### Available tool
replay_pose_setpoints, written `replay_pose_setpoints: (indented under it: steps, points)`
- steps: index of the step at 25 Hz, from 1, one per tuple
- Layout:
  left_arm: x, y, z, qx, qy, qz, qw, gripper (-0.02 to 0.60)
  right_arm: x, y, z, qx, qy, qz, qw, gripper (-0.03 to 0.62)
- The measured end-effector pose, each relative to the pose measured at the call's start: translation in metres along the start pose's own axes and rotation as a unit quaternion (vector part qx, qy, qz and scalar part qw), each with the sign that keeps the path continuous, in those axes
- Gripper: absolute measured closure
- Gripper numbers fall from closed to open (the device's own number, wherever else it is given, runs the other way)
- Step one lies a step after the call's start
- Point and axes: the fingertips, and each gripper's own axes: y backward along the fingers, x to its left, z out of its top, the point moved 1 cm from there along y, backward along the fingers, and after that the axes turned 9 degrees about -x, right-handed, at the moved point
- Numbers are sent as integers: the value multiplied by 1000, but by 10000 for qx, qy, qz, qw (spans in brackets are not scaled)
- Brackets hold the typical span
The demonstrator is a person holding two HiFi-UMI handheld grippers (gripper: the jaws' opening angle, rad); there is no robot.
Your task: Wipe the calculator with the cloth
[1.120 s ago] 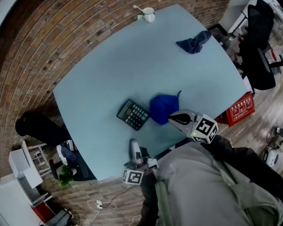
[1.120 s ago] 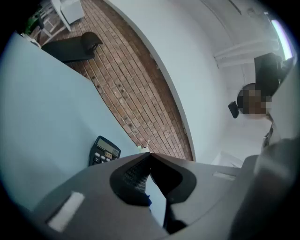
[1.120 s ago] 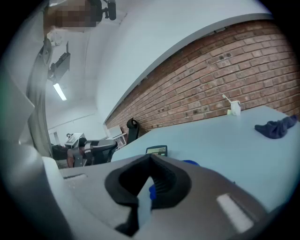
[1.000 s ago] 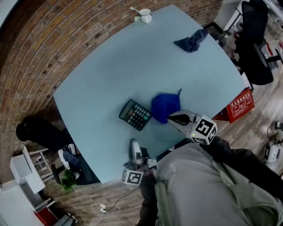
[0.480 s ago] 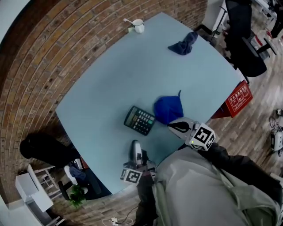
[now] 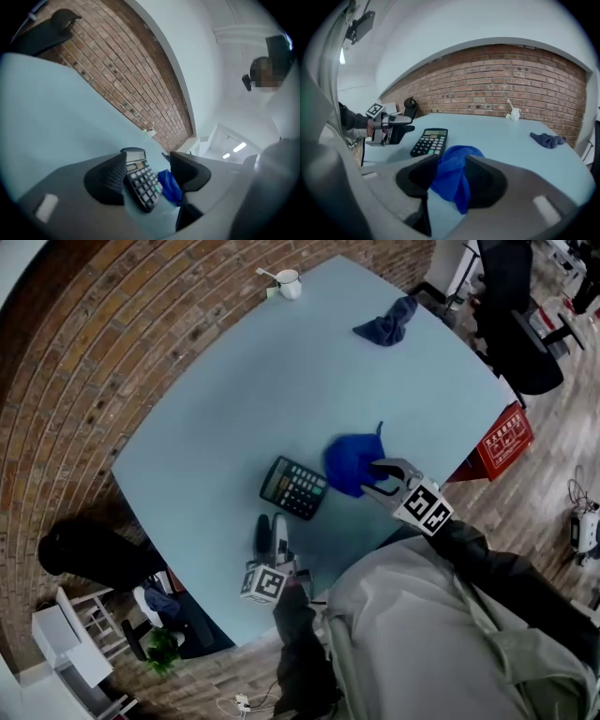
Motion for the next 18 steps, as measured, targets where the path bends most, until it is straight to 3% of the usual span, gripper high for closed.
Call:
replay_pose_setpoints:
  steps: [3, 5, 11, 13, 15, 17, 18]
  points:
    - [20, -24, 2, 387, -816, 20, 9959, 220, -9, -18, -10, 381, 227, 41, 9990, 358]
    - [31, -43, 1, 719, -1151, 38, 9907, 154, -13, -31, -18, 654, 302, 80, 9974, 337]
    - [44, -84, -17, 1652, -2064, 2, 9644, 143, -19, -63, -38, 1205, 310, 189, 9920, 336]
    - [39, -90, -26, 1785, -2371, -62, 9549, 176, -20, -69, -45, 1353, 287, 189, 9902, 336]
    - [30, -95, -34, 1838, -2628, -202, 9470, 268, -19, -74, -49, 1398, 198, 175, 9898, 336]
    - [23, -97, -37, 1793, -2722, -289, 9450, 310, -19, -78, -49, 1329, 75, 148, 9910, 335]
    - [21, -98, -37, 1741, -2703, -324, 9463, 367, -19, -80, -48, 1276, 26, 133, 9917, 336]
